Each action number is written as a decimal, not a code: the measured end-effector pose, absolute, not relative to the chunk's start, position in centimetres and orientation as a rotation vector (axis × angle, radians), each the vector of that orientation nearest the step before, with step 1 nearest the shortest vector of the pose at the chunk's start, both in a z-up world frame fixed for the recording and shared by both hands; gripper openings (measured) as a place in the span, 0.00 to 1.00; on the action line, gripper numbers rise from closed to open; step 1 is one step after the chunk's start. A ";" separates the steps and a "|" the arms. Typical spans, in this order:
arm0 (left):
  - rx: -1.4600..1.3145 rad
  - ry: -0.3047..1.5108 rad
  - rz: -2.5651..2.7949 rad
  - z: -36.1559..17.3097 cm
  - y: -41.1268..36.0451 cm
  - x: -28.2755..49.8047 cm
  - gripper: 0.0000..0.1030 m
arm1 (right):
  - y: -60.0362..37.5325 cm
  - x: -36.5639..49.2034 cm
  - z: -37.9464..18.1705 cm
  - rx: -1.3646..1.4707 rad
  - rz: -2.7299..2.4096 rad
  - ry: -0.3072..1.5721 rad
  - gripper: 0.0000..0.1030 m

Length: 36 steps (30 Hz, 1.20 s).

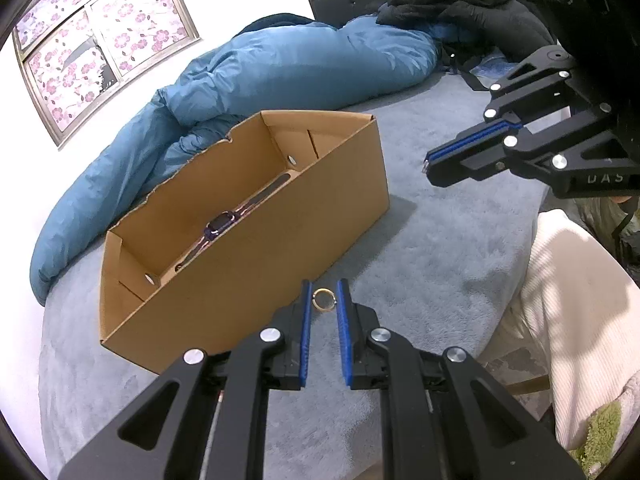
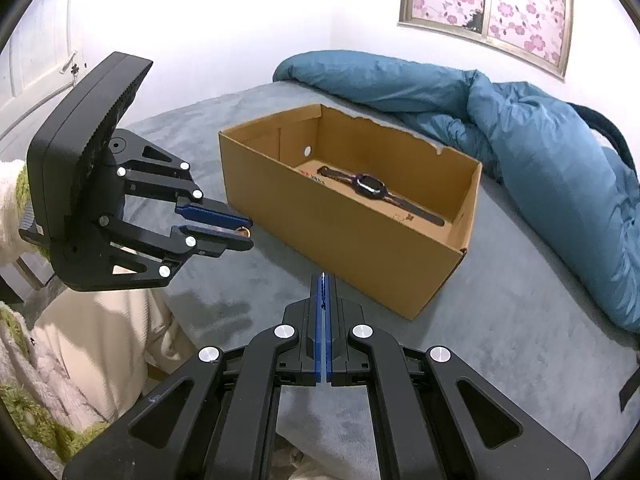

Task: Organize jewelry
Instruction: 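Carry the spring charm in the right tool and ring in the left tool toward the box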

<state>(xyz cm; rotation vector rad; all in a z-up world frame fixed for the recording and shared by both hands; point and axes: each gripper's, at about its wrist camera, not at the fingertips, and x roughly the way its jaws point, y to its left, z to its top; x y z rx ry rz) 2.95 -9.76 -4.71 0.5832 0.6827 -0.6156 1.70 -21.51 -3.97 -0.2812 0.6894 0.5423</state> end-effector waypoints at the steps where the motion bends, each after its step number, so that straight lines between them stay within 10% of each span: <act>1: 0.585 0.679 -0.614 -4.6 -9.8 2.9 0.11 | -21.5 1.6 -3.8 -0.282 0.542 0.685 0.00; 36: 0.346 0.590 -0.571 3.3 -8.4 10.0 0.11 | -21.0 6.9 0.4 -0.173 0.521 0.555 0.00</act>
